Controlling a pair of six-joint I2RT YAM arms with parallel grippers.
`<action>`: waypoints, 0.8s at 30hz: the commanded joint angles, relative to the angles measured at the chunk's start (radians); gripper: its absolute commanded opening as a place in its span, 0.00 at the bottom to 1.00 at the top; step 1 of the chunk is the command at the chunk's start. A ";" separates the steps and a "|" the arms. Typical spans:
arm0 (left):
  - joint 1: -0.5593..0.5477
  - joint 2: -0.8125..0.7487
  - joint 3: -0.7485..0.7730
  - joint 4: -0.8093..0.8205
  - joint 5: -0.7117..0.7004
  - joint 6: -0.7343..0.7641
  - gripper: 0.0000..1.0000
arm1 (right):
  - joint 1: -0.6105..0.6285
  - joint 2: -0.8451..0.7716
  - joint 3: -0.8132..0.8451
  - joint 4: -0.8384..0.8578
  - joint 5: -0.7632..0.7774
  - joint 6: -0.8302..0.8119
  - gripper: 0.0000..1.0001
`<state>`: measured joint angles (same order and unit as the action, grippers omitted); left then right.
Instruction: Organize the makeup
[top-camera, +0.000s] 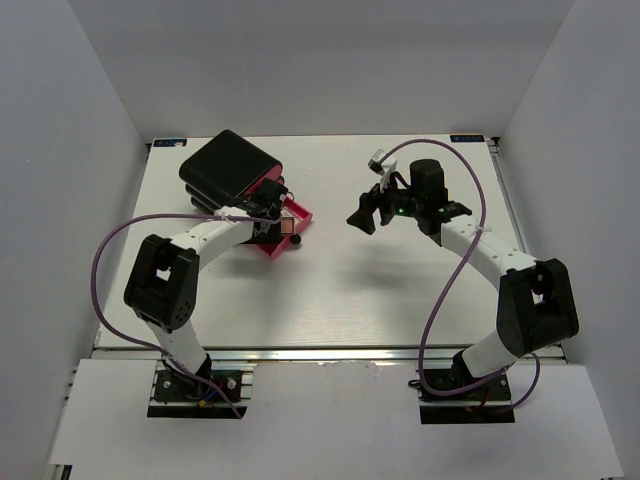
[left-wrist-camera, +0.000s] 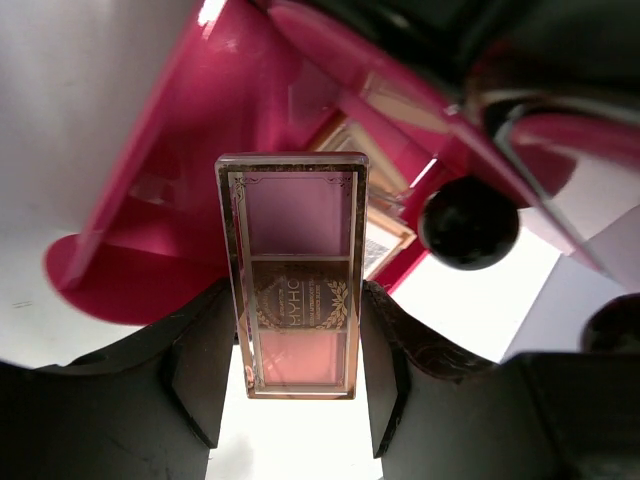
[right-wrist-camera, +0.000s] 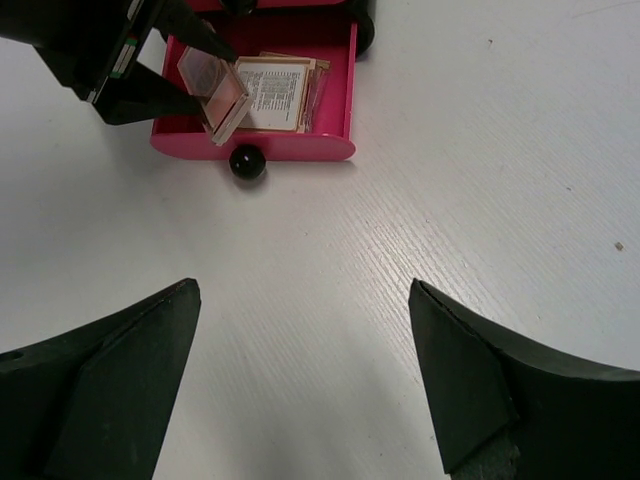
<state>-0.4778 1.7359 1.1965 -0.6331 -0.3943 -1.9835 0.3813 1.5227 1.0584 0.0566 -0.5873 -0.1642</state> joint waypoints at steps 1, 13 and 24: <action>0.011 0.001 0.043 0.027 -0.003 -0.150 0.03 | -0.007 -0.033 -0.014 0.031 -0.020 0.003 0.89; 0.016 -0.059 0.020 0.041 -0.015 -0.078 0.83 | -0.009 -0.022 -0.012 0.028 -0.032 0.006 0.89; -0.024 -0.208 0.022 -0.020 0.043 0.078 0.38 | -0.009 -0.010 0.011 -0.047 -0.164 -0.102 0.89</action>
<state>-0.4767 1.6333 1.2053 -0.6140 -0.3592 -1.9606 0.3790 1.5215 1.0439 0.0437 -0.6563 -0.1989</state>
